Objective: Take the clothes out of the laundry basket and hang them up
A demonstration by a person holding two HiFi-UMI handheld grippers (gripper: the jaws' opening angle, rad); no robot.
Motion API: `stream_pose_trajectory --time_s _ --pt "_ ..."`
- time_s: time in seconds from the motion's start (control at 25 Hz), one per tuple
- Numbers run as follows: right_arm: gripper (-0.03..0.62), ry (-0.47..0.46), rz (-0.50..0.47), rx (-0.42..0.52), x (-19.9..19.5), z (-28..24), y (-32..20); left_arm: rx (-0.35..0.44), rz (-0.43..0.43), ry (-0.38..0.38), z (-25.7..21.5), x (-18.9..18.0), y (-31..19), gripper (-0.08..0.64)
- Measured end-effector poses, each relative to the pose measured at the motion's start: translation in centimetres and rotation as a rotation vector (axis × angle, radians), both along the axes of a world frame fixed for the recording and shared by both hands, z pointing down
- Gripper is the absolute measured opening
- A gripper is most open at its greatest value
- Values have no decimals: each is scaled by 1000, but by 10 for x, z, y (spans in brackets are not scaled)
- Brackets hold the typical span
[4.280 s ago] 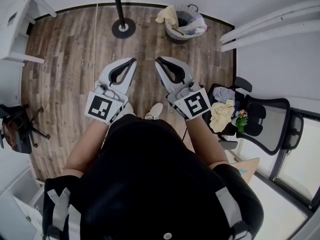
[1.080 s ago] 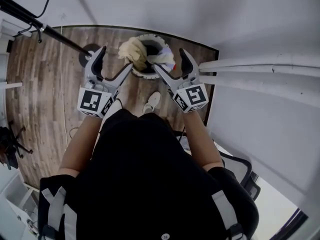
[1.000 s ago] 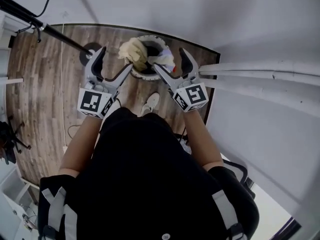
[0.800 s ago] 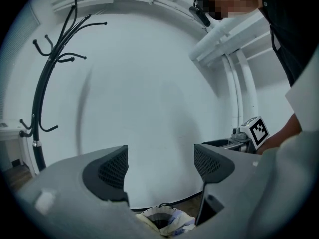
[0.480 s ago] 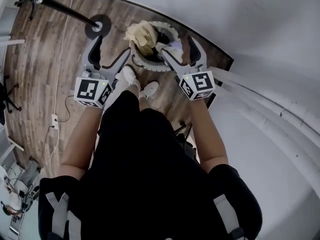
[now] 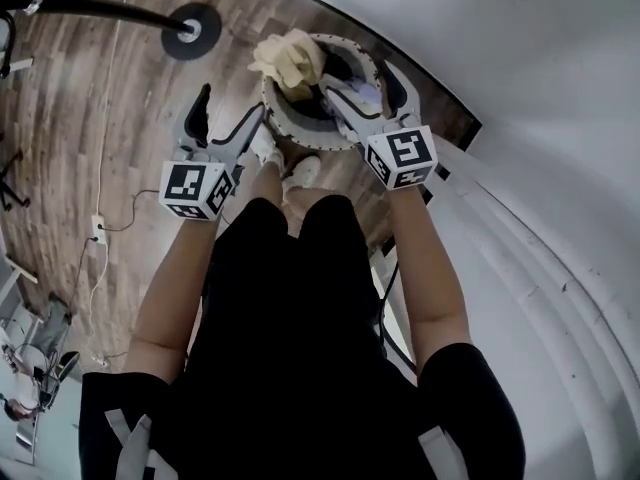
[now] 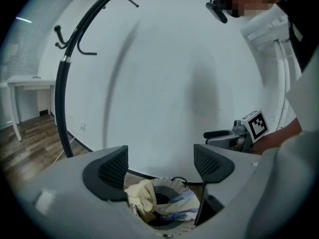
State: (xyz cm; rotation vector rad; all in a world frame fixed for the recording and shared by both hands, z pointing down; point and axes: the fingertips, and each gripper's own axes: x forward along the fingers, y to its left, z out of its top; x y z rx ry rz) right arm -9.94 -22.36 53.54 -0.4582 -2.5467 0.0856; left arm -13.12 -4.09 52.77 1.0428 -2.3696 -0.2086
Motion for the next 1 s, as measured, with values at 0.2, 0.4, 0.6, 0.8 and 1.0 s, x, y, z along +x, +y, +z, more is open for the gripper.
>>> stream_pose_trajectory --time_s 0.2,0.4,0.6,0.8,1.0 --pt "405 101 -54 -17 -39 84 4 -37 -107 144 83 -13 4 417" --pt "396 188 -136 -5 -67 167 11 -82 -241 251 161 -18 2 417" --pt "391 280 -229 63 -76 243 16 -68 -378 383 244 -10 -4 417" --pt "373 353 -287 113 -87 306 22 -122 -452 487 321 -8 -9 419" --pt "357 412 -335 154 -96 360 36 -177 -487 550 381 -18 -11 419"
